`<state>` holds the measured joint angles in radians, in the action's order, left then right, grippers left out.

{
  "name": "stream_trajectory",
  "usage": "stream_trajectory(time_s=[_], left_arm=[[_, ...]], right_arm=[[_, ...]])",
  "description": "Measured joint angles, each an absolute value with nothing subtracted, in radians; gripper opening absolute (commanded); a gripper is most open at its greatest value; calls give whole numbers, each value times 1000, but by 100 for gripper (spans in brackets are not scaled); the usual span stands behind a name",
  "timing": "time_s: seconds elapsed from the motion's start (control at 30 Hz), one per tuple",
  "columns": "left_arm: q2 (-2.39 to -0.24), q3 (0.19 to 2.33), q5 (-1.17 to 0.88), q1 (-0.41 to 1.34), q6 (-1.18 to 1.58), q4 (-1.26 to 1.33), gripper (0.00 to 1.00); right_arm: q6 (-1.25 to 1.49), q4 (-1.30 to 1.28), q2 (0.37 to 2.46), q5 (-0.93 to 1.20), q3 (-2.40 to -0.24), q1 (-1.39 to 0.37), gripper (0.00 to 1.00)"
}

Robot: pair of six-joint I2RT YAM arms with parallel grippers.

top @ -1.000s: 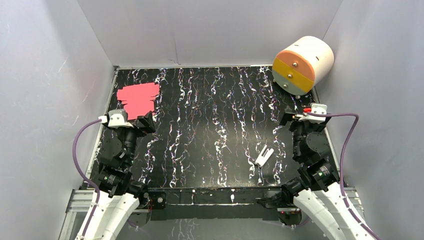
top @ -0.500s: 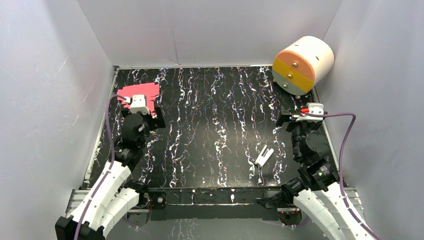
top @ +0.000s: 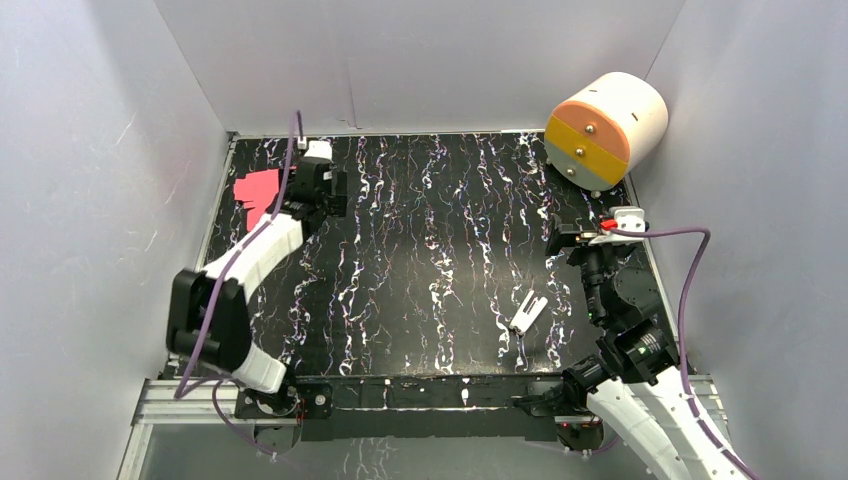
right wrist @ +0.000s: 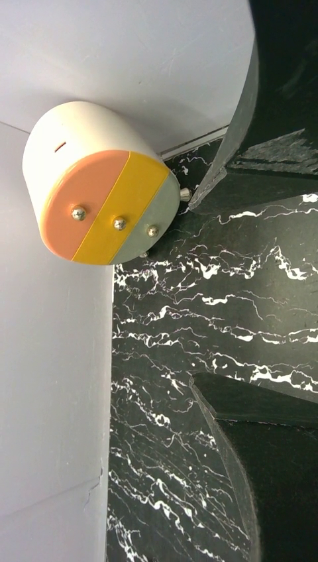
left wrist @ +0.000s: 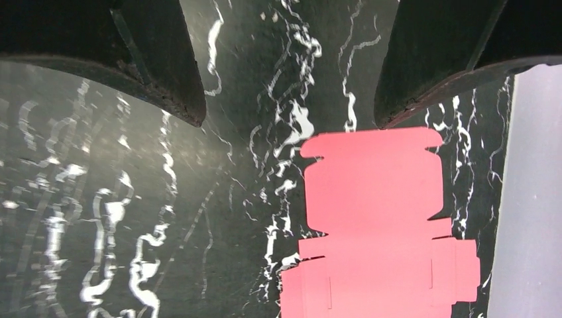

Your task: Fold the paper box

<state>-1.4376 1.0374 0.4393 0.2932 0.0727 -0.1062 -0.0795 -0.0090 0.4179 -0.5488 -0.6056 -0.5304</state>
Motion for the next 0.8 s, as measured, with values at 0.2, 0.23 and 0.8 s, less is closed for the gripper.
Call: stream_trajectory(time_s=[0.2,0.23,0.8], left_arm=[[-1740,1232,468,247,-39,-138,85],[-1787,1271,480,242,-58,-139,82],[-2220,1622,570,223,-248,-91,46]], right_arm=[[-74,-18,406,-533,-606,-530,98],[-74,-21,405,-532,-606,-530,98],[-82,-57,427,-540,-606,-530,99]])
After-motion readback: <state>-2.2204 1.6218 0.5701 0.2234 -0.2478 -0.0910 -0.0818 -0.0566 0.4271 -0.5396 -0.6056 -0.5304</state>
